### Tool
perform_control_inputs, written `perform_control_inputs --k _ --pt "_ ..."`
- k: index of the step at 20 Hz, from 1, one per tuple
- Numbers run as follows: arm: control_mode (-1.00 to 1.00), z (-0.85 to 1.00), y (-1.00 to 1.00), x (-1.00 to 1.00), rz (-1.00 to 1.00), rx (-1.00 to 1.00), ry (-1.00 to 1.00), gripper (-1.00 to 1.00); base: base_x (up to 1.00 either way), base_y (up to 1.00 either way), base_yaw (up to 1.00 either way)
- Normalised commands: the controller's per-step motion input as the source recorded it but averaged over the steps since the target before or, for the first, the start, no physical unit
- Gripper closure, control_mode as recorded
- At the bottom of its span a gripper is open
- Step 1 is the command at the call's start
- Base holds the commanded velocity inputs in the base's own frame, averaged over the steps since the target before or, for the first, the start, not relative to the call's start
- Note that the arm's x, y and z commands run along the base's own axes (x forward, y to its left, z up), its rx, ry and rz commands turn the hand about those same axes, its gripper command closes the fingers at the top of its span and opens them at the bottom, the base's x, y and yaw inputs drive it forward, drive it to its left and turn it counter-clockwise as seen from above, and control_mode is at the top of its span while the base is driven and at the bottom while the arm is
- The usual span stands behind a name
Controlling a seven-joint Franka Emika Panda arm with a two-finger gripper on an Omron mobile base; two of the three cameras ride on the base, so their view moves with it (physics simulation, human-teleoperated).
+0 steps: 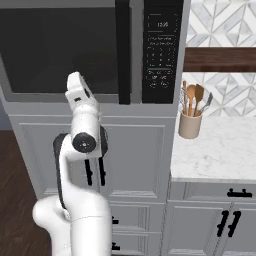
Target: Pick the squash from the sink and place it in the bowl. Then pick the bowl and place it in the microwave. Then close the microwave door and press the start button.
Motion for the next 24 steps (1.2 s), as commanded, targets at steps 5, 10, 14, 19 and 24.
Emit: perform_control_inputs --k 5,10,14,19,24 --pt "-1.00 0.50 -0.84 -0.50 0.12 0.09 0.01 -1.00 0.00 0.00 0.00" --pt "-1.00 0.54 -1.00 -0.13 0.07 0.05 0.12 -1.00 0.00 0.00 0.00" --pt "-1.00 -0.04 -1.00 0.02 0.07 0.02 0.20 -1.00 0.00 0.00 0.00" --pt "-1.00 -0.47 -0.93 0.15 0.04 0.00 0.07 -1.00 0.00 0.00 0.00" --pt "-1.00 -0.39 -0.24 0.34 -0.02 0.02 -0.03 1.00 0.00 0.00 0.00"
